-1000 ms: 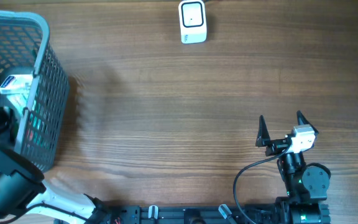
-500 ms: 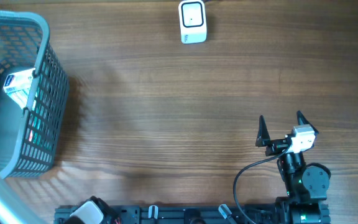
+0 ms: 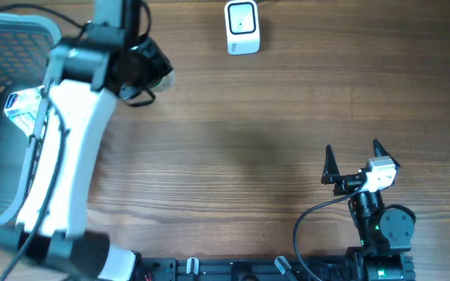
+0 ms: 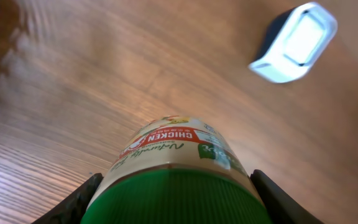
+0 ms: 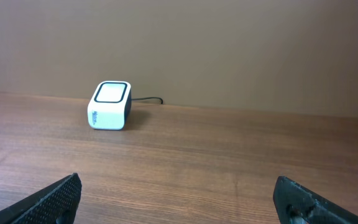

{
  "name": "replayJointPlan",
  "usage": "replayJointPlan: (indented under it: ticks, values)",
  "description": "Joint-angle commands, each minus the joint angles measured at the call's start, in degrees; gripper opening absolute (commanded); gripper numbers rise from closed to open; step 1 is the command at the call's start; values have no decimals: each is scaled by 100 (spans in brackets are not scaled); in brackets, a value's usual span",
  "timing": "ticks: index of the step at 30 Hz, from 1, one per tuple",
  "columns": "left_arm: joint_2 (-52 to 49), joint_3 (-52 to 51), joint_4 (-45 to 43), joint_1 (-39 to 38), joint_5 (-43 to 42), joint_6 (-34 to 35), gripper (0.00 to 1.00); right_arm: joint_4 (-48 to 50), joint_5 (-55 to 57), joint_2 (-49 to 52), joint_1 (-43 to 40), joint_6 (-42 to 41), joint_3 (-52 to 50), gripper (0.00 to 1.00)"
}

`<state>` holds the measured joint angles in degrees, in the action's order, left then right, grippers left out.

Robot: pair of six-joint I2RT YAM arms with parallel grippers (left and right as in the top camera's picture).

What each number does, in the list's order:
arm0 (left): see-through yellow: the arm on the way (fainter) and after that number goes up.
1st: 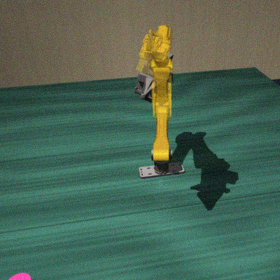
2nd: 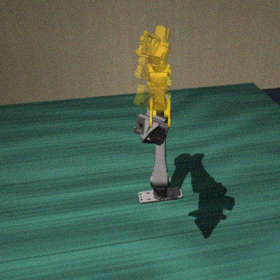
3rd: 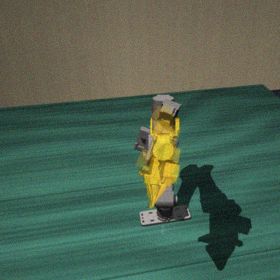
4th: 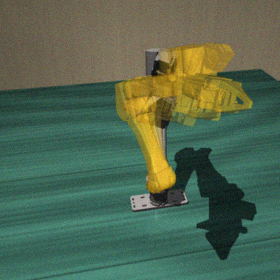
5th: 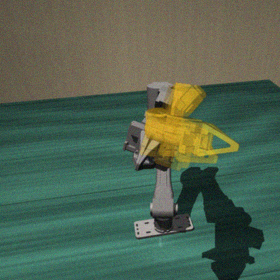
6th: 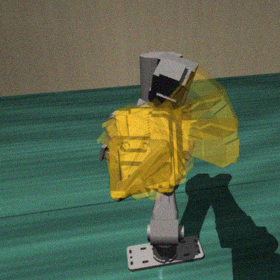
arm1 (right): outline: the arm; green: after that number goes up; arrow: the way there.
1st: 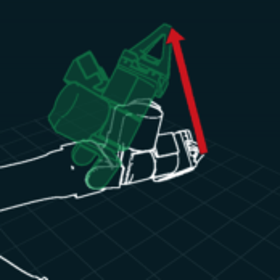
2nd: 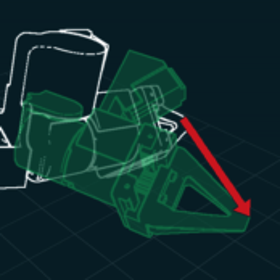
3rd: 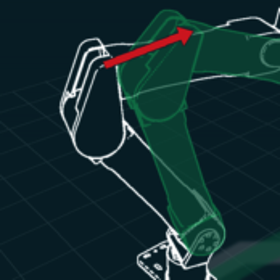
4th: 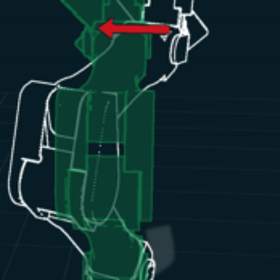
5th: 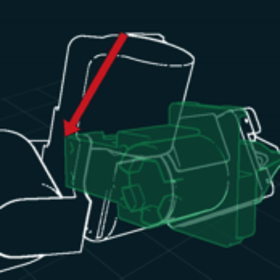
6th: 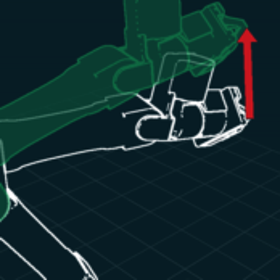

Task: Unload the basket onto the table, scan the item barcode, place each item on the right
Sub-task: 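Carry the jar to table center and set it down upright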

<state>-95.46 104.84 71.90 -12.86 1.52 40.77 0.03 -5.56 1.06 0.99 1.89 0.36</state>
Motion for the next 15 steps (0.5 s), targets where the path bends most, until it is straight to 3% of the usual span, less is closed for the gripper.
replayJointPlan:
  ticks: [1,7,15]
  values:
    - [-680,-48,-9,-131,258,17,50,33,-87,-13,28,107,-7,100]
    - [-1370,-584,-227,-240,260,17,49,33,-87,-13,28,107,-7,100]
    - [-1375,-2363,-1609,-273,46,42,52,33,-87,-13,28,107,-7,100]
